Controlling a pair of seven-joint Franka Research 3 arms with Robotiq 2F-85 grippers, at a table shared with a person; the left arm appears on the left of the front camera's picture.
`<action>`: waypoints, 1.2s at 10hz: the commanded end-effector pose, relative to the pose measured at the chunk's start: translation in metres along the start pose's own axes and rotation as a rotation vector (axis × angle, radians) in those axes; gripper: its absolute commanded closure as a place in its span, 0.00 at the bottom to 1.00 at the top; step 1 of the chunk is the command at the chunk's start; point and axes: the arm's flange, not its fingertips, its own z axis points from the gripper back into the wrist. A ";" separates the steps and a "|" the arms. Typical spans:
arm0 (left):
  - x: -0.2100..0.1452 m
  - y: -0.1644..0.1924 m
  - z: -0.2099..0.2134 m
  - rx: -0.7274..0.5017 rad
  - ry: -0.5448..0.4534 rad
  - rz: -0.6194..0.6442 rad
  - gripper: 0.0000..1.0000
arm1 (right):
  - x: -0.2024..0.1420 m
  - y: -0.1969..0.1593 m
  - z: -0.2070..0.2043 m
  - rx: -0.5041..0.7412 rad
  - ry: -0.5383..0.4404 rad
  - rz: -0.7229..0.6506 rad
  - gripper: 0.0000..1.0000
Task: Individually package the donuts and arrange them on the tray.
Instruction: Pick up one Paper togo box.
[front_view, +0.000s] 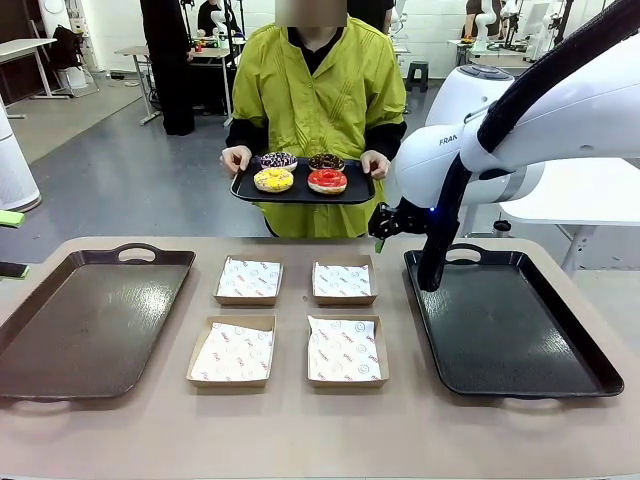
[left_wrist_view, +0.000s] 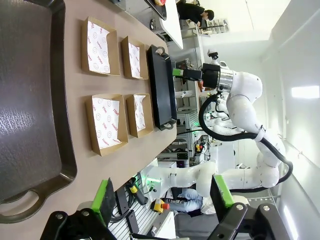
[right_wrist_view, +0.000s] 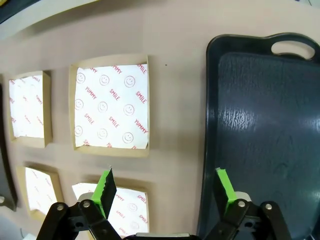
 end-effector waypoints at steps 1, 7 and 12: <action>0.000 -0.001 0.001 -0.018 -0.004 -0.008 0.00 | 0.000 0.000 0.000 0.000 -0.001 0.000 0.00; 0.000 -0.001 0.001 -0.018 -0.004 -0.008 0.00 | 0.066 0.069 -0.091 -0.140 0.083 0.001 0.00; 0.000 -0.001 0.001 -0.018 -0.004 -0.008 0.00 | 0.075 0.060 -0.114 -0.131 0.122 -0.004 1.00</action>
